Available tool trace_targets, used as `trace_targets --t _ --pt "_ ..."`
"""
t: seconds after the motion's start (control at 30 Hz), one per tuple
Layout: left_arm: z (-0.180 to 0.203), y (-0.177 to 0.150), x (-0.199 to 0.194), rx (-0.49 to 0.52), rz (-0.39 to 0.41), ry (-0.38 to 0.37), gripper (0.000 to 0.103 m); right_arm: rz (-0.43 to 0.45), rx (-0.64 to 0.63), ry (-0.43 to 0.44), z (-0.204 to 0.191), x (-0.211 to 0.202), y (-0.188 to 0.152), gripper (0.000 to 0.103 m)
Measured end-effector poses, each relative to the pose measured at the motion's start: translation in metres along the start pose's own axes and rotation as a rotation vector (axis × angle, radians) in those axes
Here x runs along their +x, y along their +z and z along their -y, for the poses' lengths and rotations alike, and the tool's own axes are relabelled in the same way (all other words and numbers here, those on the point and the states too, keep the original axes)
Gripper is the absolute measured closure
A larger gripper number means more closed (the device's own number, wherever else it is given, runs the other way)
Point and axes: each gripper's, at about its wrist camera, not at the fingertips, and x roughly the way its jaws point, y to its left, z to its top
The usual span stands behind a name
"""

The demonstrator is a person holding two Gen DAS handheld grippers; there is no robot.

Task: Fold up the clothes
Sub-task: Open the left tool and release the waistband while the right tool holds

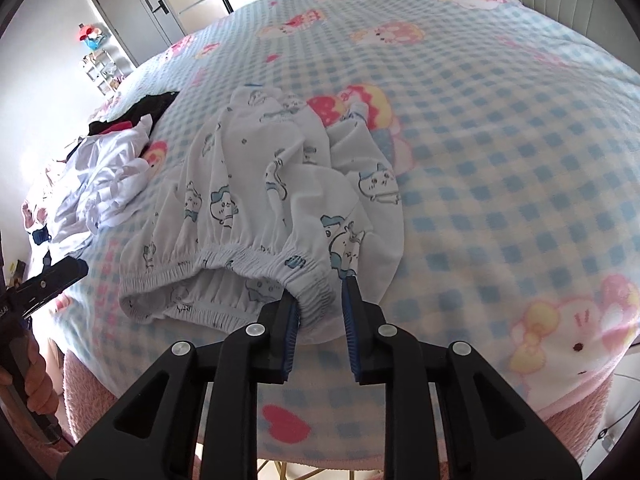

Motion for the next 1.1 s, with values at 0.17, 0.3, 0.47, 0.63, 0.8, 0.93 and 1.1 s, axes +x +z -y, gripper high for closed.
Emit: trace_targets --t 0.17,0.3,0.47,0.63,0.8,0.93,1.1 --pt "0.027 -0.006 0.043 0.185 -0.105 0.163 0.049 0.000 -0.030 -0.006 -0.008 0.003 -0.002 0.083" --pt "0.018 -0.006 0.058 0.136 -0.145 0.244 0.050 0.005 -0.013 -0.012 -0.002 0.003 0.000 0.083" --pt "-0.003 0.000 0.032 0.037 -0.044 0.246 0.053 -0.018 0.008 -0.021 0.011 0.008 0.001 0.080" --pt "-0.016 0.003 0.020 0.041 -0.023 0.230 0.057 -0.009 0.018 -0.016 0.011 0.005 0.003 0.080" --pt "0.019 0.001 0.033 0.240 -0.048 0.133 0.055 -0.019 -0.054 0.001 -0.006 0.007 0.004 0.080" --pt "0.060 0.002 0.061 0.396 -0.103 0.090 0.054 -0.049 -0.030 0.049 -0.005 0.013 -0.001 0.080" --pt "0.087 -0.002 0.102 0.465 -0.204 0.066 0.054 -0.046 -0.018 0.069 -0.003 0.011 -0.002 0.080"
